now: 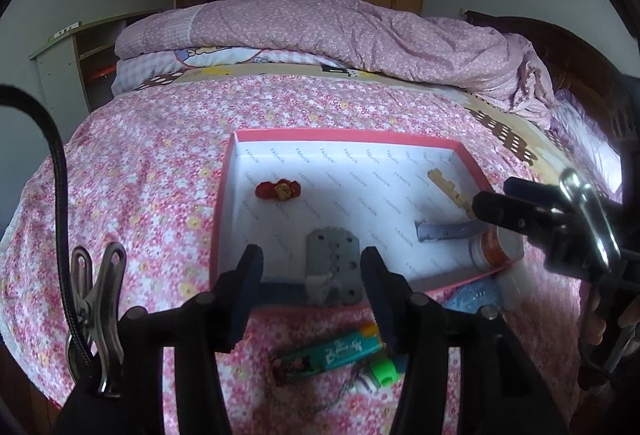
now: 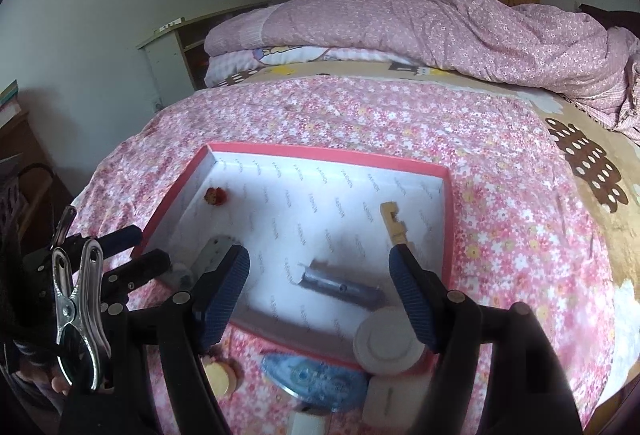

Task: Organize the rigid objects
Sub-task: 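Carry both curved handles into the tray and open both grippers, then withdraw both grippers from the tray toward the green toy and white plug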

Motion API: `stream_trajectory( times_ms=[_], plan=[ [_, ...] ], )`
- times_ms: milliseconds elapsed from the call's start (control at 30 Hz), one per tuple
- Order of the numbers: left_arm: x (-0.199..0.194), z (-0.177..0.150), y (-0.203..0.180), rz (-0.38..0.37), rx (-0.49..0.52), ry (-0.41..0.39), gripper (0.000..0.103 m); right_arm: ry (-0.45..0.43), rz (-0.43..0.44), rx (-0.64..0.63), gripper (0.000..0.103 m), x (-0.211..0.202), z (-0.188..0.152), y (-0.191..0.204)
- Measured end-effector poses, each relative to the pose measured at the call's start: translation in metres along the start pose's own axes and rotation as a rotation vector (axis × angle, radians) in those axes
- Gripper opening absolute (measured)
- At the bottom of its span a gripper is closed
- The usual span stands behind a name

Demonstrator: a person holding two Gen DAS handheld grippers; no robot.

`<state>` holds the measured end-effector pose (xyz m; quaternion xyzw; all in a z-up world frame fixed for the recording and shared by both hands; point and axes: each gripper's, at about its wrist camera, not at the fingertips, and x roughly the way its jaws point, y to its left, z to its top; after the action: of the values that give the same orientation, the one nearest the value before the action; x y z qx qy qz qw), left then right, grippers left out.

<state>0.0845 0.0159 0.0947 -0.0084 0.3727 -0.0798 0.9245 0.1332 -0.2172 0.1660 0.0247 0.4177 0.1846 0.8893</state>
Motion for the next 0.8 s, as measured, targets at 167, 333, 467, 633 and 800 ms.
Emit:
stream_trajectory(
  times_ms=[167,333,467,633,800],
  plan=[
    [-0.009,-0.011,0.004,-0.002,-0.03,0.006,0.055,0.01,0.005,0.022,0.074,-0.011,-0.016,-0.001],
    [-0.017,-0.025,0.005,-0.015,-0.051,0.013,0.055,0.015,0.006,0.025,0.074,-0.025,-0.037,0.001],
    [-0.022,-0.037,0.002,-0.04,-0.074,0.025,0.055,0.029,-0.001,0.037,0.074,-0.033,-0.057,0.004],
    [-0.027,-0.051,-0.005,-0.064,-0.08,0.037,0.055,0.057,0.022,0.065,0.074,-0.037,-0.083,0.007],
    [-0.033,-0.061,-0.011,-0.08,-0.076,0.04,0.055,0.073,0.028,0.082,0.073,-0.036,-0.105,0.011]
  ],
)
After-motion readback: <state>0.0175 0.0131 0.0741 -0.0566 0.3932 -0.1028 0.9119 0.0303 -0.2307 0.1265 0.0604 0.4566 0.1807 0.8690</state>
